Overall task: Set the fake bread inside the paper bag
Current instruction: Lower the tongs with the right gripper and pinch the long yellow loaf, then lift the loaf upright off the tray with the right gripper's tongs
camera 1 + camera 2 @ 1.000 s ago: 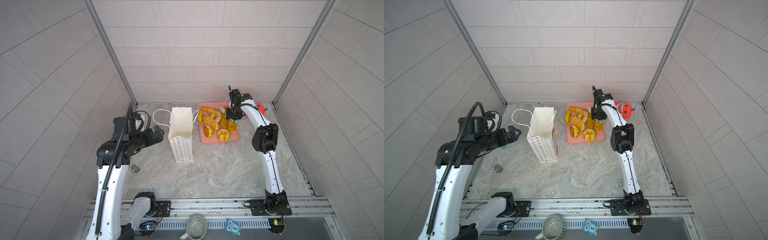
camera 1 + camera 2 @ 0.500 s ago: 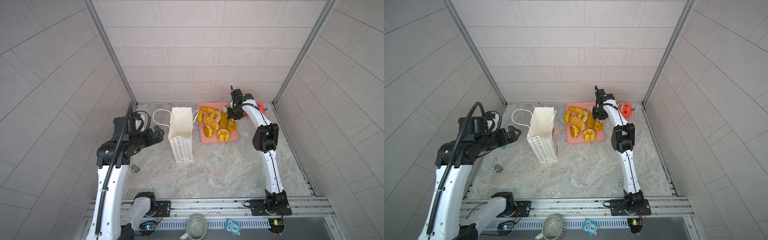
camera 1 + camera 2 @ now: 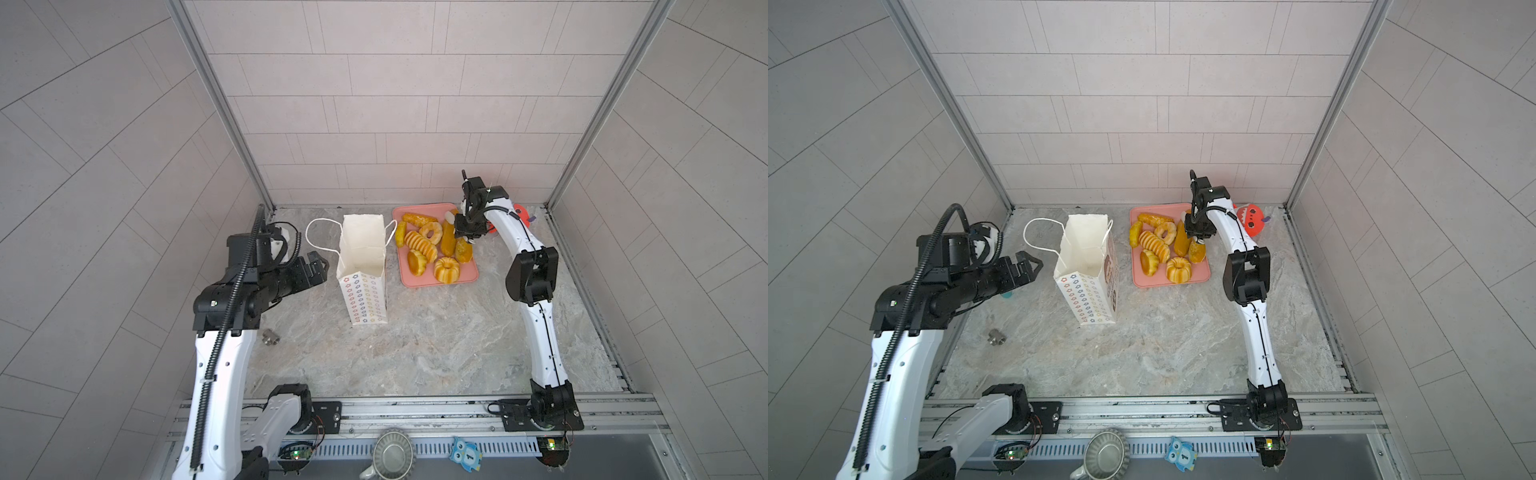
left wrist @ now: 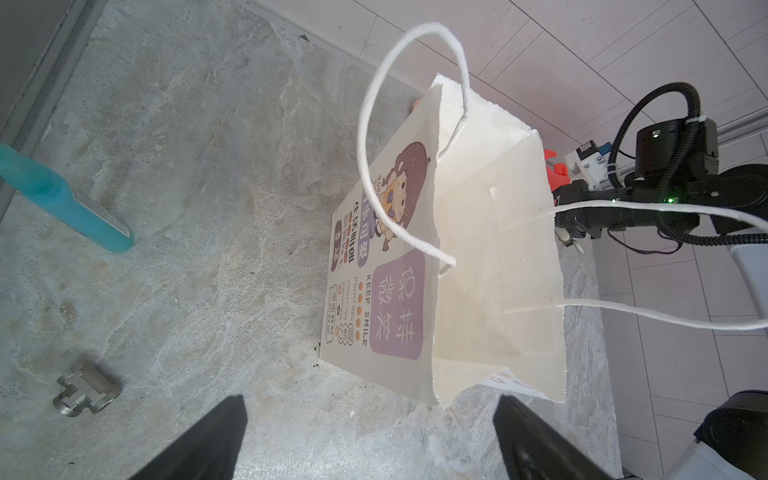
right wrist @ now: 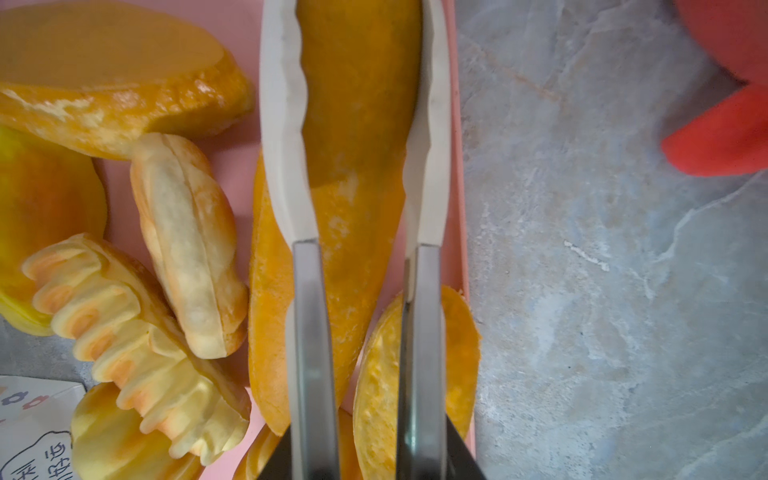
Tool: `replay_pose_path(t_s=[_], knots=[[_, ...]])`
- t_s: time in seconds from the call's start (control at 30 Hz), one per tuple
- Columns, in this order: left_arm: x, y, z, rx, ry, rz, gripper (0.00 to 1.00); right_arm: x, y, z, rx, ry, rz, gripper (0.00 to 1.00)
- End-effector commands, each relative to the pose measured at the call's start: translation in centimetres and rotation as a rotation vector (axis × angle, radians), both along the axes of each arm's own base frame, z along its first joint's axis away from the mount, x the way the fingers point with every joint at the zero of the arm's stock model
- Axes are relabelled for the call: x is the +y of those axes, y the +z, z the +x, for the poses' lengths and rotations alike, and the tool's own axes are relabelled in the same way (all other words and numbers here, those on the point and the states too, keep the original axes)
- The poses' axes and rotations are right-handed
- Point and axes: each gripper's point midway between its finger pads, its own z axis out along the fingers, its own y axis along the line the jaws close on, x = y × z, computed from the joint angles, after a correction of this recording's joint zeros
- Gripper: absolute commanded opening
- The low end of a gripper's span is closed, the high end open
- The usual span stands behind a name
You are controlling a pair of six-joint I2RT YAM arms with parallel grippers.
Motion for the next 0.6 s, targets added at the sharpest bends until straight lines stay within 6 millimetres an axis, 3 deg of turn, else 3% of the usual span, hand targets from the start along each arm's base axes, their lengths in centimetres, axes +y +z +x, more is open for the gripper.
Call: replay_pose_path(t_s=[0.0, 0.37, 0.57], knots=[[-0.2, 0.3, -0.2, -0.004, -0.004, -0.016, 1.00, -0.1, 6.6, -0.1, -0.125, -0.010, 0.029, 0.37], [-1.3, 1.1, 0.1, -0.012, -0.035, -0.079, 1.00, -0.6, 10.6, -1.5, -0.184, -0.020, 0.009, 0.35], [-1.8, 0.0, 1.3, 0.015, -0.051, -0.063, 0.95, -0.8, 13.9, -2.9, -0.244, -0.003, -0.036, 0.34]])
